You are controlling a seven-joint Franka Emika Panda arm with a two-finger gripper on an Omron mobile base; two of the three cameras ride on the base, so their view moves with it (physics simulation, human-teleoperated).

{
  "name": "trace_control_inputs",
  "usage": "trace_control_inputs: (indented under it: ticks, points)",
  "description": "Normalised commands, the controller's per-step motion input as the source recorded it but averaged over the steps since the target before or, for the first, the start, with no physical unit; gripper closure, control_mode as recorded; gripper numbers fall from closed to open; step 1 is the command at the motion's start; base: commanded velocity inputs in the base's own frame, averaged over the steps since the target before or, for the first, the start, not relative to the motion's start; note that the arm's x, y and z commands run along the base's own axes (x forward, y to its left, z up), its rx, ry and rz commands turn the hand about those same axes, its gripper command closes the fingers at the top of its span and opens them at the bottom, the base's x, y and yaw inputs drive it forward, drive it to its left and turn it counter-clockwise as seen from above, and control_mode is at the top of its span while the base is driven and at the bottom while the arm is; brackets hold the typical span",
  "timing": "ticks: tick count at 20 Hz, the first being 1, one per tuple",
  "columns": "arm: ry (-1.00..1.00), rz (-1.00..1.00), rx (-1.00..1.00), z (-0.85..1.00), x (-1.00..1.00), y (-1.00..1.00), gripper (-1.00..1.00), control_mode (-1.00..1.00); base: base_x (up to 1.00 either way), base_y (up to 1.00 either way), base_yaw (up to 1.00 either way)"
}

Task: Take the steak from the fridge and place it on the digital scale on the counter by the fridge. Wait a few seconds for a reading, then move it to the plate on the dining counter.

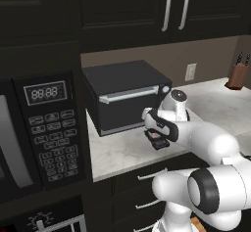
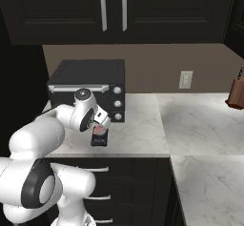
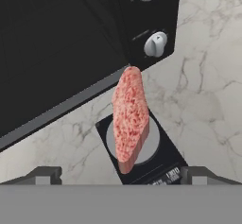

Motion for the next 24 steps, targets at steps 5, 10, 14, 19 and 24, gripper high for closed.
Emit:
trace_control_inputs:
  ticks: [5,10,14,19,24]
  points:
    - [0.00,0.00,0.00,0.00,0.00,0.00,-1.00,-1.00,0.00,0.00,0.00]
    - [0.00,0.00,0.00,0.00,0.00,0.00,-1.00,-1.00,0.00,0.00,0.00]
    - [0.00,0.00,0.00,0.00,0.00,0.00,-1.00,-1.00,0.00,0.00,0.00]
    - [0.00,0.00,0.00,0.00,0.00,0.00,-1.00,-1.00,0.00,0.00,0.00]
    - [0.00,0.00,0.00,0.00,0.00,0.00,-1.00,-1.00,0.00,0.00,0.00]
